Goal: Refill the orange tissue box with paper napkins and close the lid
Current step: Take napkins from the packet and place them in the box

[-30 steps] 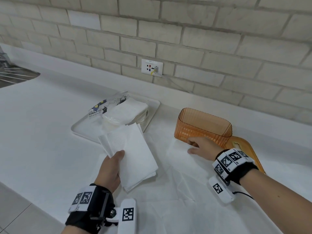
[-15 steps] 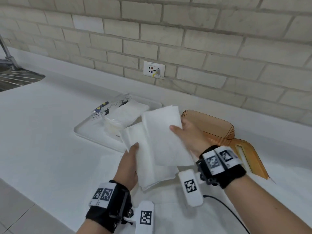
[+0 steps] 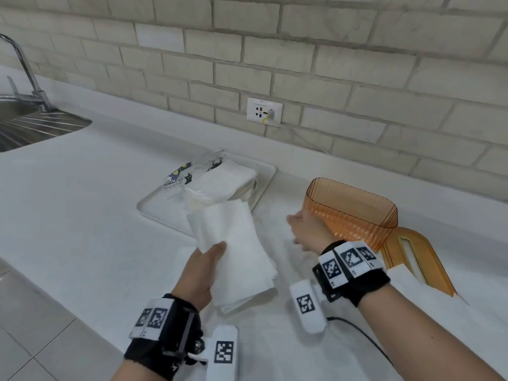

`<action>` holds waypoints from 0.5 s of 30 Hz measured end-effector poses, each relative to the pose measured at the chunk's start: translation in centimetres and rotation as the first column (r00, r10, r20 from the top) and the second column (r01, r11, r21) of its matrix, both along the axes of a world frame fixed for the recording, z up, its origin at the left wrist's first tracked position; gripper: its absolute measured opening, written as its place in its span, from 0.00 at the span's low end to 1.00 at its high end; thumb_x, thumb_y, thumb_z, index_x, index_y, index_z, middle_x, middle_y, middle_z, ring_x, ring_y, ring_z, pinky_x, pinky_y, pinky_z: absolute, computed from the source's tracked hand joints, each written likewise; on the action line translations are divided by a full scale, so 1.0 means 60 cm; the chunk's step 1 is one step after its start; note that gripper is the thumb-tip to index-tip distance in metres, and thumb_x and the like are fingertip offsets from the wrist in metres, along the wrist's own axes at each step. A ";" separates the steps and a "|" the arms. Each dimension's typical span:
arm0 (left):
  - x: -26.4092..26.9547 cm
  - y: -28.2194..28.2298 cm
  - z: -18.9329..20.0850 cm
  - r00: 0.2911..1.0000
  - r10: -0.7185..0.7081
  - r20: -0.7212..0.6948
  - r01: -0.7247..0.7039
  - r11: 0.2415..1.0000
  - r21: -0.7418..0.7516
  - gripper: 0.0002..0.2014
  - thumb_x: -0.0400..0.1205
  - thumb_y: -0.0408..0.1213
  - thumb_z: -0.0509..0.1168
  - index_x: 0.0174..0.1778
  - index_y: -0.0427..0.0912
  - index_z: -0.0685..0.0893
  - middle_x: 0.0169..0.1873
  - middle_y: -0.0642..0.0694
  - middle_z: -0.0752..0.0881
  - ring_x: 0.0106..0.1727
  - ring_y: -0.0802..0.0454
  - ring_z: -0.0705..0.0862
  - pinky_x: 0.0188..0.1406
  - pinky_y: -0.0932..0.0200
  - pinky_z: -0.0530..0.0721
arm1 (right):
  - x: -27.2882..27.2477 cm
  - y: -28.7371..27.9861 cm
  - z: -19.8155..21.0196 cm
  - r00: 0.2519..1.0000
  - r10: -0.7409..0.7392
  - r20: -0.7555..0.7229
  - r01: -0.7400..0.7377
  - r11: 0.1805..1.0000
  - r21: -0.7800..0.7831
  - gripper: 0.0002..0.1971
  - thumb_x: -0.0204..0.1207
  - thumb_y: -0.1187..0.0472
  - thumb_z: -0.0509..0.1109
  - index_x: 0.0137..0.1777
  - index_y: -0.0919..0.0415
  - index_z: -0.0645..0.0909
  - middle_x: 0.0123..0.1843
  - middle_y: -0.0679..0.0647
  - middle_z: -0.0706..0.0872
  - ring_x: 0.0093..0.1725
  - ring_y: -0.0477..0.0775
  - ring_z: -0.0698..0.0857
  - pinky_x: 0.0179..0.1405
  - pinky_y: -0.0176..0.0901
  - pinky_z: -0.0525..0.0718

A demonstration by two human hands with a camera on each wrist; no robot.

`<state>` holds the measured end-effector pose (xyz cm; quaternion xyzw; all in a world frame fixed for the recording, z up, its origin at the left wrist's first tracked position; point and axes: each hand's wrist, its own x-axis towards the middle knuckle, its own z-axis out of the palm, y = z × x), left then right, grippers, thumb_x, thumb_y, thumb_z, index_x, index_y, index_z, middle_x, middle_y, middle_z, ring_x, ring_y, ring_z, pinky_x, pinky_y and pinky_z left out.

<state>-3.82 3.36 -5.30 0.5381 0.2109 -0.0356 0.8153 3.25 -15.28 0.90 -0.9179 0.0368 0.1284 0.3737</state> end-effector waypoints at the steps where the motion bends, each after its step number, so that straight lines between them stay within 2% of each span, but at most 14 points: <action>1: -0.003 0.022 -0.004 0.999 0.049 -0.001 -0.049 0.999 -0.008 0.17 0.85 0.32 0.60 0.69 0.32 0.76 0.54 0.36 0.87 0.52 0.39 0.86 0.44 0.49 0.83 | 0.013 -0.017 -0.005 0.999 -0.038 -0.025 0.036 0.995 -0.094 0.20 0.85 0.55 0.54 0.63 0.72 0.74 0.52 0.64 0.84 0.47 0.61 0.85 0.47 0.51 0.84; 3: -0.009 0.065 -0.009 0.990 0.142 0.008 -0.142 0.990 -0.018 0.17 0.84 0.32 0.60 0.69 0.31 0.75 0.52 0.38 0.87 0.50 0.41 0.85 0.43 0.49 0.82 | 0.025 -0.039 -0.021 0.987 -0.091 -0.131 0.066 0.981 -0.185 0.18 0.83 0.55 0.58 0.56 0.72 0.76 0.44 0.62 0.87 0.36 0.56 0.83 0.34 0.44 0.80; 4: -0.013 0.083 -0.011 0.985 0.175 0.015 -0.174 0.984 -0.022 0.17 0.85 0.32 0.59 0.69 0.31 0.75 0.50 0.39 0.87 0.49 0.43 0.85 0.42 0.50 0.82 | 0.027 -0.042 -0.033 0.976 -0.103 -0.189 0.067 0.980 -0.185 0.16 0.82 0.53 0.61 0.53 0.69 0.74 0.38 0.60 0.87 0.31 0.55 0.83 0.31 0.42 0.79; 6: -0.018 0.109 -0.012 0.979 0.201 0.040 -0.200 0.979 -0.037 0.16 0.85 0.32 0.59 0.68 0.33 0.75 0.49 0.41 0.86 0.48 0.45 0.84 0.42 0.51 0.80 | 0.024 -0.037 -0.057 0.969 -0.101 -0.227 0.048 0.973 -0.226 0.18 0.79 0.50 0.64 0.49 0.67 0.72 0.37 0.60 0.85 0.30 0.57 0.82 0.32 0.43 0.79; 8: -0.020 0.121 -0.014 0.976 0.211 0.044 -0.210 0.977 -0.034 0.15 0.85 0.33 0.59 0.67 0.34 0.76 0.48 0.42 0.86 0.47 0.46 0.84 0.42 0.52 0.80 | 0.022 -0.023 -0.076 0.979 -0.106 -0.173 0.039 0.935 -0.353 0.21 0.73 0.42 0.66 0.43 0.63 0.74 0.40 0.58 0.85 0.35 0.58 0.83 0.38 0.43 0.82; 10: -0.018 0.127 -0.020 0.977 0.212 0.027 -0.212 0.977 -0.018 0.14 0.85 0.33 0.60 0.65 0.35 0.77 0.49 0.41 0.86 0.48 0.46 0.84 0.45 0.51 0.81 | 0.023 -0.007 -0.084 0.987 -0.105 -0.124 0.033 0.876 -0.481 0.24 0.65 0.36 0.68 0.35 0.60 0.75 0.35 0.53 0.84 0.37 0.58 0.85 0.43 0.45 0.85; 13: -0.014 0.135 -0.030 0.982 0.189 -0.024 -0.189 0.982 -0.013 0.16 0.84 0.34 0.60 0.67 0.35 0.77 0.57 0.37 0.86 0.53 0.41 0.85 0.53 0.47 0.81 | 0.025 0.016 -0.082 0.984 -0.115 -0.138 0.027 0.855 -0.517 0.22 0.65 0.41 0.73 0.32 0.59 0.72 0.30 0.51 0.78 0.35 0.54 0.82 0.39 0.43 0.82; 15: -0.014 0.140 -0.031 0.987 0.157 -0.032 -0.158 0.987 -0.018 0.16 0.85 0.33 0.59 0.68 0.35 0.76 0.55 0.38 0.86 0.52 0.42 0.85 0.49 0.49 0.81 | 0.019 0.024 -0.073 0.979 -0.146 -0.144 0.057 0.868 -0.493 0.18 0.67 0.47 0.73 0.30 0.58 0.70 0.30 0.51 0.78 0.32 0.51 0.80 0.35 0.41 0.80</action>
